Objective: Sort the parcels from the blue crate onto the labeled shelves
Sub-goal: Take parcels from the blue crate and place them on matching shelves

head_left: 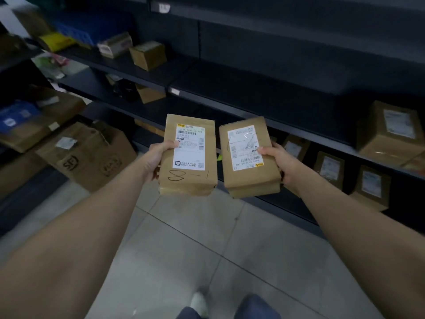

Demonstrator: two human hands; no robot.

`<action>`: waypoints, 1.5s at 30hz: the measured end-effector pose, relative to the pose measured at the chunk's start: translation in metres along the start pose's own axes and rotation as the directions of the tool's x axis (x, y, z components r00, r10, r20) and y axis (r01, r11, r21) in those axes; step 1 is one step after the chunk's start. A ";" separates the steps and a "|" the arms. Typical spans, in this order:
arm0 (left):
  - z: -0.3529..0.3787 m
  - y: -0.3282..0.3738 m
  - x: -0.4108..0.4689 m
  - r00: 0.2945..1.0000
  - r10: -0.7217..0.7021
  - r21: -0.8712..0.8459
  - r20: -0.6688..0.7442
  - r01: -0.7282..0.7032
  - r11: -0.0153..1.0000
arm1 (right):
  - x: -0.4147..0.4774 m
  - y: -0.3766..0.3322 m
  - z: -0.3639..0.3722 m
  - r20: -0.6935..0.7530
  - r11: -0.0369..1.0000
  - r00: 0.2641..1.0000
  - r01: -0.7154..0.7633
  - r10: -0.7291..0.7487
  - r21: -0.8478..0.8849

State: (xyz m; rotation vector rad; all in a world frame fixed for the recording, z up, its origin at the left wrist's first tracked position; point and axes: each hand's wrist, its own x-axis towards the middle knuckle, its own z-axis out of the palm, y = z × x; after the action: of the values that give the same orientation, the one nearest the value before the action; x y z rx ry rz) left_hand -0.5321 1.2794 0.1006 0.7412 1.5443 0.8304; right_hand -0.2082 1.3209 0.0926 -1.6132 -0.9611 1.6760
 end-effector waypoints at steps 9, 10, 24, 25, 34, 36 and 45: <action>-0.023 0.024 0.123 0.995 -0.081 0.045 0.054 0.079 0.996 | 0.099 -0.019 0.035 0.022 0.987 0.989 -0.145 0.146 -0.062; -0.025 0.027 0.137 0.995 -0.091 0.055 0.038 0.089 0.995 | 0.112 -0.020 0.039 0.030 0.988 0.989 -0.141 0.143 -0.066; -0.058 0.022 0.322 0.981 -0.193 0.111 0.026 0.189 0.976 | 0.258 -0.017 0.097 -0.089 0.964 0.960 -0.267 0.266 -0.004; -0.060 0.021 0.337 0.980 -0.196 0.119 0.043 0.189 0.975 | 0.269 -0.015 0.100 -0.107 0.964 0.958 -0.267 0.266 0.000; -0.050 0.009 0.477 0.947 -0.205 0.246 0.248 0.143 0.959 | 0.369 0.019 0.116 -0.274 0.968 0.939 -0.155 0.206 0.197; -0.045 0.004 0.508 0.943 -0.202 0.252 0.264 0.135 0.958 | 0.393 0.029 0.115 -0.299 0.968 0.937 -0.116 0.181 0.221; -0.022 -0.012 0.597 0.952 -0.164 0.309 0.260 0.079 0.948 | 0.474 0.062 0.102 -0.304 0.961 0.942 -0.060 0.143 0.268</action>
State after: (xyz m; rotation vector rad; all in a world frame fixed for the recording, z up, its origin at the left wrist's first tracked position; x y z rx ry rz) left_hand -0.6291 1.7668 -0.2305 0.9276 1.4512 0.3817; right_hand -0.3382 1.6727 -0.2207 -1.7119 -0.4842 1.4709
